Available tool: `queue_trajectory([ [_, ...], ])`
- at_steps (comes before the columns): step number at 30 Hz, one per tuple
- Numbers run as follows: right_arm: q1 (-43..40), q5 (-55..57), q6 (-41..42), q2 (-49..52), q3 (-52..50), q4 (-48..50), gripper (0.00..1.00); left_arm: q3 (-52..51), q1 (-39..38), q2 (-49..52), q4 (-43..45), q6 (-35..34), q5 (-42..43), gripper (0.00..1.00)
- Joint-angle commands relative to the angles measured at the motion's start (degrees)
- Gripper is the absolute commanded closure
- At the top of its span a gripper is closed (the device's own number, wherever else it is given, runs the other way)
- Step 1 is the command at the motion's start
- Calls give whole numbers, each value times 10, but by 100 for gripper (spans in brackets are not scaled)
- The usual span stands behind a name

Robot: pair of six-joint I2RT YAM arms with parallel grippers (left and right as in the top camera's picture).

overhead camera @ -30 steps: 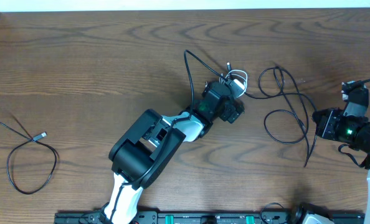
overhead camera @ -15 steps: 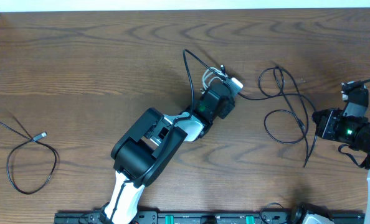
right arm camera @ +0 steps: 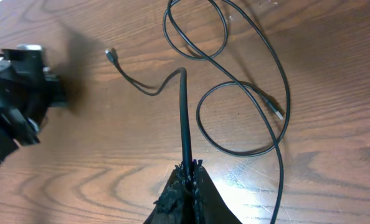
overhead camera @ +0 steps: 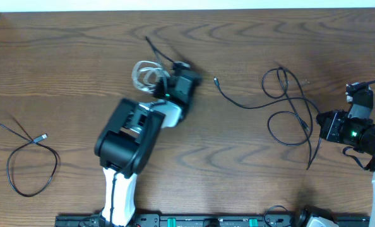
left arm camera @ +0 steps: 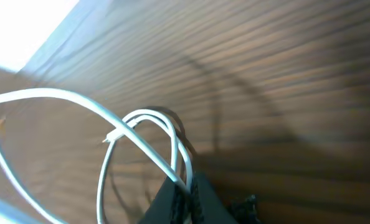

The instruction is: Untangle cables

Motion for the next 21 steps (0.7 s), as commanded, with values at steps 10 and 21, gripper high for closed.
queue_trajectory([
  [10,-1,-2,-9,3,7,-1,99,-10,226,7,-186,-159,-8,92],
  [21,-1,-2,-9,3,7,4,99,-10,486,7,-186,-160,140,92],
])
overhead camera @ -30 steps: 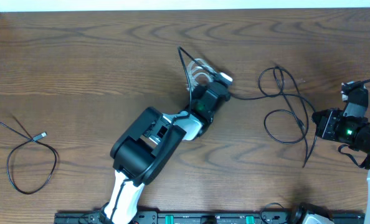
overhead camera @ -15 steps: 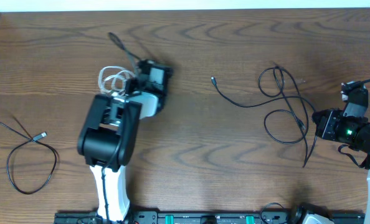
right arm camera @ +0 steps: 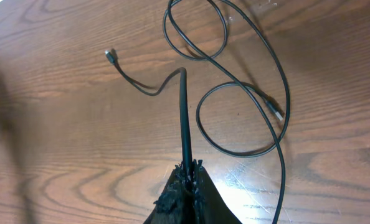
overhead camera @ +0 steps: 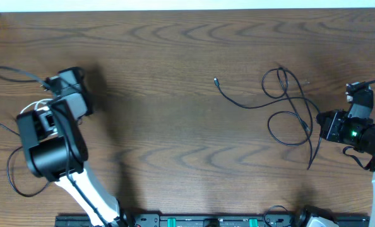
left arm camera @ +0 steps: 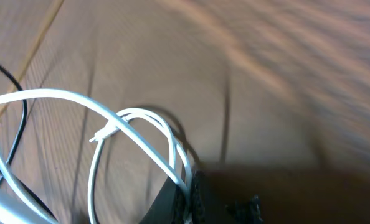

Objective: Untangle cables
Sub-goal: 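Carry the white cable to the far left with the left gripper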

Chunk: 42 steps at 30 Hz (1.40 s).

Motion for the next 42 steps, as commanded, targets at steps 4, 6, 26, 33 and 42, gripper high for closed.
queue_trajectory([
  [4,-1,-2,-8,3,7,6,99,-28,69,38,-22,-7,174,42],
  [6,-1,-7,-8,3,7,7,99,-28,68,33,-19,-6,178,27],
  [26,-1,-9,-22,3,7,7,99,-23,14,-301,-151,56,220,7],
  [33,-1,-11,-28,3,7,3,99,-23,14,-300,-161,56,216,7],
  [42,-1,-22,-28,3,7,8,99,-23,-1,-300,-222,90,413,15],
])
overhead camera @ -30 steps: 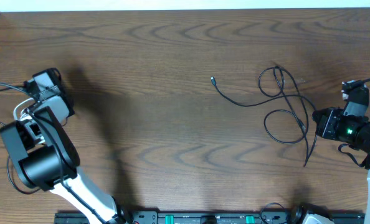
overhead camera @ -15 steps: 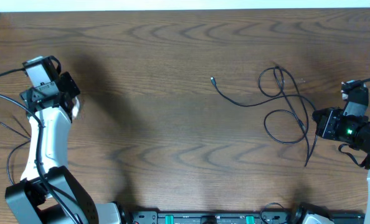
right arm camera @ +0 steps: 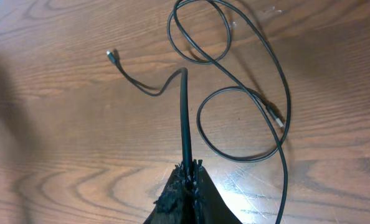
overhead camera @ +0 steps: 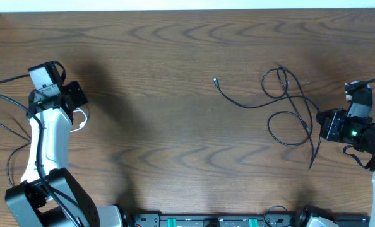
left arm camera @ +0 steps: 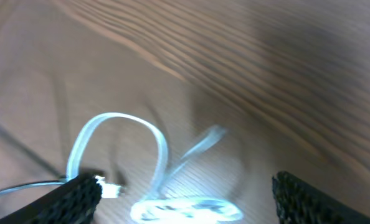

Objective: Untangle cables
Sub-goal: 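Carry the white cable to the far left with the left gripper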

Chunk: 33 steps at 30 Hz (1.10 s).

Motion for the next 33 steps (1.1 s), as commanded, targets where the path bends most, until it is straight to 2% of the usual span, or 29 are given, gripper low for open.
queue_trajectory([
  [1,-1,-14,-9,0,7,2,99,0,-27,3,-3,82,158,16],
  [4,-1,-14,-9,0,7,2,99,0,-64,3,6,146,203,16],
  [8,-1,-14,-9,0,7,0,99,-1,-131,5,4,201,205,14],
  [9,-1,-15,-9,0,7,0,99,-2,-147,8,-2,203,205,10],
  [13,-1,-16,-9,0,7,1,99,-8,-176,40,-12,203,202,9],
  [18,-1,-16,-9,0,7,-1,99,-8,-176,115,-21,203,183,8],
  [27,-1,-16,-9,0,7,3,99,-8,-174,143,-128,203,183,8],
  [33,-1,-16,-9,0,7,8,99,-8,-170,143,-170,203,60,8],
])
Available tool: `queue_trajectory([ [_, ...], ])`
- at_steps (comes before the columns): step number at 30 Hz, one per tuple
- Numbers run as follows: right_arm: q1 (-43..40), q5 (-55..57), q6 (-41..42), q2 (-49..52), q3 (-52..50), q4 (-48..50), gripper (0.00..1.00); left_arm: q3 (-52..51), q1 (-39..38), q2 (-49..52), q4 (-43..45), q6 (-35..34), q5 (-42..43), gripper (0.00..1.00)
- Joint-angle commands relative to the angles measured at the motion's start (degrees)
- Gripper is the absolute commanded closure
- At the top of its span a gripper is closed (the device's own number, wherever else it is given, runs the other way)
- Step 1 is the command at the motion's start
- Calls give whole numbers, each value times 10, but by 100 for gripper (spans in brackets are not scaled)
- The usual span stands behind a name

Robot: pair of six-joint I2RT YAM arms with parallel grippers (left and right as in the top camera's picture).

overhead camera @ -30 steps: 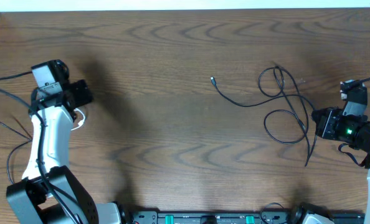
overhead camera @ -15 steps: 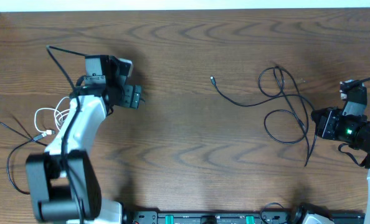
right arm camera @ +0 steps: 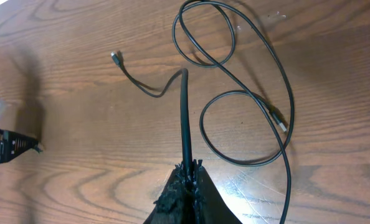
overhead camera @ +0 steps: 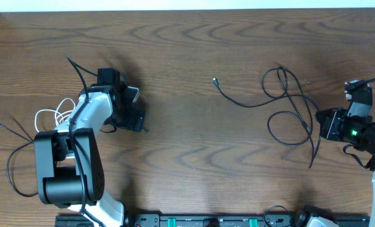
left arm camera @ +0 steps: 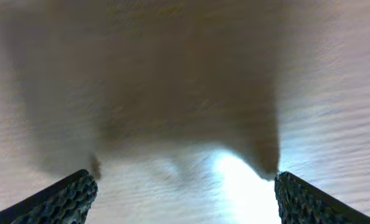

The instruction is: Untangle cables

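Note:
A black cable point(overhead camera: 288, 104) lies in loops at the right of the table, its free plug point(overhead camera: 215, 81) toward the middle. My right gripper point(right arm camera: 187, 167) is shut on this black cable point(right arm camera: 185, 118) at the right edge. A white cable point(overhead camera: 53, 112) lies bunched at the left. Another black cable point(overhead camera: 29, 165) loops at the far left. My left gripper point(overhead camera: 137, 108) stands open to the right of the white cable; in the left wrist view its fingers point(left arm camera: 66, 196) are wide apart over blurred bare wood with nothing between them.
The wooden table point(overhead camera: 194, 157) runs to a white wall at the back. A thin black lead point(overhead camera: 77, 72) rises from the left arm. A black rail with connectors point(overhead camera: 206, 221) lies along the front edge.
My left gripper has moved from the far left, above the white cable, to a spot right of it, still open. The white cable now lies uncovered. The right gripper and black cable are unchanged.
My left gripper first held the white cable near the table's middle, then held it at the far left. Then it was open over the cable lying at the left. Now it is clear of it. My right gripper stayed shut on the black cable throughout.

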Motion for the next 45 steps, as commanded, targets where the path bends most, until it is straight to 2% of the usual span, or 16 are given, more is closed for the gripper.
queue_trajectory([
  [1,-1,-8,-7,0,7,2,99,-2,14,2,-14,5,-89,8],
  [5,-1,-8,-7,0,7,3,99,-2,63,2,7,1,-87,8],
  [10,-1,-8,-7,0,7,2,99,-2,155,2,86,-17,-64,8],
  [14,-1,-8,-7,0,7,-3,99,-2,243,2,157,-112,-64,8],
  [18,-1,-8,-7,0,7,-9,99,-2,316,2,185,-193,-60,8],
  [20,-1,-8,-7,0,7,-7,99,-2,334,2,191,-193,-23,8],
  [21,-1,-8,-7,0,7,-6,99,-2,342,2,195,-192,29,8],
  [25,-1,-8,-7,1,7,-4,99,-2,334,1,224,-175,152,8],
  [30,-1,-8,-11,1,7,-5,99,-1,294,-29,233,-157,166,8],
  [34,-1,-8,-11,1,7,-5,99,-1,279,-71,188,-169,167,9],
  [38,-1,-9,-11,1,7,3,99,-1,254,-115,150,-177,231,9],
  [41,0,-41,-11,5,7,21,99,-1,219,-126,137,-177,241,9],
  [45,13,-69,-11,35,7,52,99,-1,129,-125,126,-174,242,9],
])
